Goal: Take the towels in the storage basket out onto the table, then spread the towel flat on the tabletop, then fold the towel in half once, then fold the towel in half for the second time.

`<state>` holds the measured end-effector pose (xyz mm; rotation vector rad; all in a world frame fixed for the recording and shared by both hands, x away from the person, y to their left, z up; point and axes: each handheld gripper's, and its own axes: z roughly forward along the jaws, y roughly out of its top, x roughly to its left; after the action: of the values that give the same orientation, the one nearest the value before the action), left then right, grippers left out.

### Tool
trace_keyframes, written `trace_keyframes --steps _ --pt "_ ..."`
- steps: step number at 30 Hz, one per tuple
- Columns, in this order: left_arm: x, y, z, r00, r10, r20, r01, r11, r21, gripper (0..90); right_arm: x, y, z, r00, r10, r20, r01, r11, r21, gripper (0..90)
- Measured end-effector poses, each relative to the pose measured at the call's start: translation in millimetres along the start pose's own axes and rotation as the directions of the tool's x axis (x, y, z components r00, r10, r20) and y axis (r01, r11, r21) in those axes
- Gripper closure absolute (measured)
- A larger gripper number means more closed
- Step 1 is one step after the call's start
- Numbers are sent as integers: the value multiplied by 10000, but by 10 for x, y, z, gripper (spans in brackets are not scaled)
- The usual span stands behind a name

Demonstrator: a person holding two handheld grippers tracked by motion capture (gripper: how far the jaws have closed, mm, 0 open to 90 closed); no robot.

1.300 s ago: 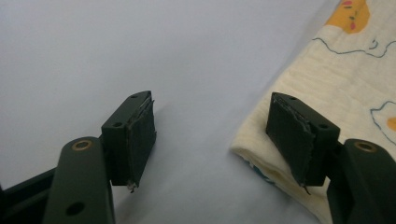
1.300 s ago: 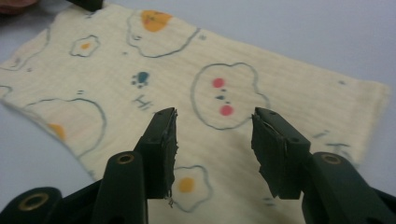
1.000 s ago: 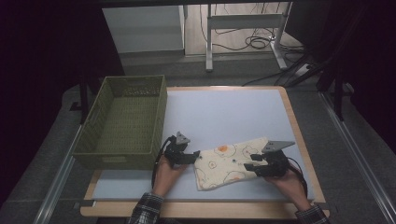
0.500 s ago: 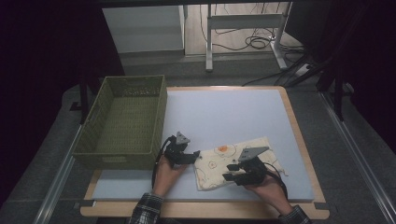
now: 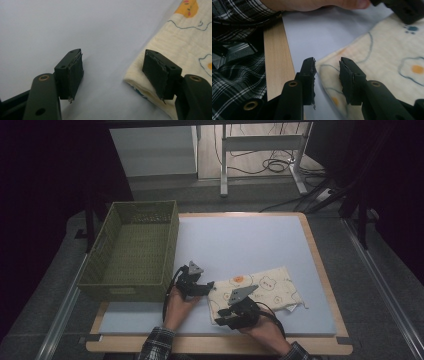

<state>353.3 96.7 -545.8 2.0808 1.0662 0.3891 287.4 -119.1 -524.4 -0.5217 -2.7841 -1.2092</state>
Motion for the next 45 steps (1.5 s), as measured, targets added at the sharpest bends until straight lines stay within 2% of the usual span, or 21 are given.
trace_keyframes --steps 5,11,13,15,17,18,21,24,25,26,27,28,29,30,37,45 --pt "0 0 -1 10000 3 0 -3 10000 7 327 51 35 102 9997 -186 187 183 9997 153 613" --pt "0 -1 1 10000 -4 -1 4 10000 -16 327 116 48 151 9958 -690 609 671 9972 327 611" --pt "0 -1 1 10000 -7 0 7 10000 -15 327 147 41 158 9902 -976 996 942 9948 376 683" --pt "1 -1 1 10000 -8 4 8 10000 -12 327 180 35 166 9809 -1304 1447 1253 9912 437 735" --pt "1 0 1 10000 -16 10 16 10000 -8 327 188 34 168 9784 -1328 1584 1273 9909 442 784" --pt "1 0 1 10000 -14 10 14 10000 -8 328 182 34 163 9796 -1232 1585 1178 9921 433 828" --pt "4 -1 -2 10000 -3 -49 3 10000 -46 342 138 24 154 9854 -959 1409 928 9953 291 853" --pt "5 -1 -15 9999 -35 -109 35 10000 -62 418 105 12 146 9904 -684 1202 673 9977 126 857" --pt "3 -4 -20 9999 98 119 -96 9998 -148 469 102 11 145 9908 -654 1186 645 9979 115 857" --pt "-5 -4 -23 9994 227 248 -224 9996 -153 577 102 10 144 9909 -631 1186 622 9980 110 858" --pt "-22 -5 -25 9977 455 505 -447 9988 -179 642 103 11 144 9908 -635 1193 626 9980 112 858" --pt "-38 -4 -26 9964 534 664 -523 9985 -181 757 106 14 145 9905 -654 1210 644 9978 127 859" --pt "-56 -3 -26 9956 533 771 -522 9985 -166 818 109 18 145 9903 -656 1222 643 9978 151 859" --pt "-77 -2 -30 9964 504 682 -493 9986 -163 869 112 24 146 9903 -657 1223 639 9978 182 860" --pt "-141 6 -130 9982 590 92 -589 9982 -107 895 110 91 192 9952 -556 810 551 9984 87 861" --pt "-141 94 -303 9983 575 -45 -577 9972 -470 893 184 241 139 9946 -778 686 800 9963 -305 860"
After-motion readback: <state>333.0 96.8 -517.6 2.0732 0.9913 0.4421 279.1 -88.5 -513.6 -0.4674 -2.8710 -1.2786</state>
